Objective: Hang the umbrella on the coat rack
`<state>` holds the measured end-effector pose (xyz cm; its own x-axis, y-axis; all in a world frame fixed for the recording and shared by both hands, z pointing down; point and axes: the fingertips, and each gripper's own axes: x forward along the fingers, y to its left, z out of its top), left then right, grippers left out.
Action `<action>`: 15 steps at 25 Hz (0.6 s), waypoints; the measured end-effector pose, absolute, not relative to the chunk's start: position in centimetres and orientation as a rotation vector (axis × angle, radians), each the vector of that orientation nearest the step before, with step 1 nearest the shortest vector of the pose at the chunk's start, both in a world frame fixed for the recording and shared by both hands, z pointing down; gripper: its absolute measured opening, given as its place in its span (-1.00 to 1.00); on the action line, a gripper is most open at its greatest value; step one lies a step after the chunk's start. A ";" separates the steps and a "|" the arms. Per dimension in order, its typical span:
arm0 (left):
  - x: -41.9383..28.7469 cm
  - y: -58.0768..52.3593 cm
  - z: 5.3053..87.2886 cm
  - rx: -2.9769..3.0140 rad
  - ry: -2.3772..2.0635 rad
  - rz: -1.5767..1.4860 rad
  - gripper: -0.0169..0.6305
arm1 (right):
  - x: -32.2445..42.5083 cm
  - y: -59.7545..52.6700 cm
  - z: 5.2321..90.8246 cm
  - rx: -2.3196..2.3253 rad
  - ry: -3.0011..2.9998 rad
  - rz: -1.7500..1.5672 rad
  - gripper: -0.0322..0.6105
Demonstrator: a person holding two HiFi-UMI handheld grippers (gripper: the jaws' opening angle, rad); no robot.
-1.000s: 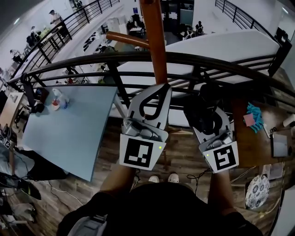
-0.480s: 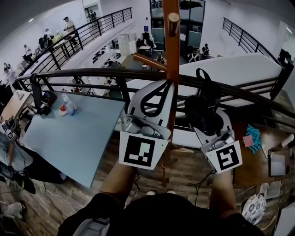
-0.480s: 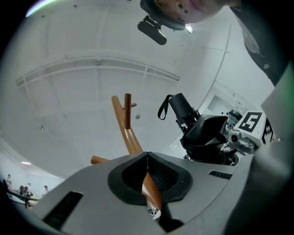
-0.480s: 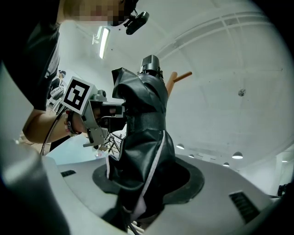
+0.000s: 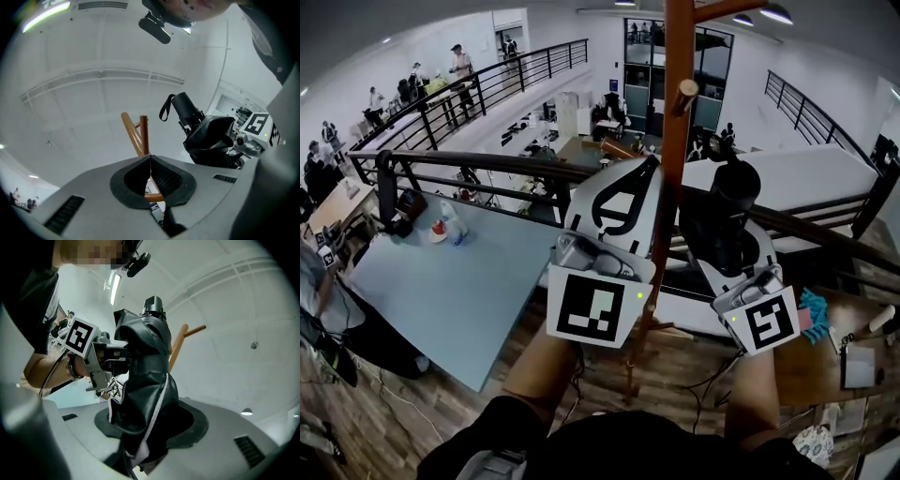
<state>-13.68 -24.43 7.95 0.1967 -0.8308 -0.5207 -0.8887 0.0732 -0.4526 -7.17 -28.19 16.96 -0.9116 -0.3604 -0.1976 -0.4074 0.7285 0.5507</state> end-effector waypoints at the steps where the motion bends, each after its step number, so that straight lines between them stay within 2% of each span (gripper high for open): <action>1: -13.9 -24.3 7.4 -1.728 1.633 0.107 -0.91 | -7.3 -28.2 16.4 -0.627 2.841 0.942 -0.22; 15: -14.7 -23.4 -1.1 -1.608 1.638 0.194 -0.91 | -6.0 -31.9 8.9 -0.638 2.733 0.939 -0.22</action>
<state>-14.69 -23.36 -1.15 0.1441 -0.7659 -0.6266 -0.8912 0.1748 -0.4185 -6.04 -31.92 8.87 -0.8911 -0.3375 -0.3034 -0.4527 0.7081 0.5419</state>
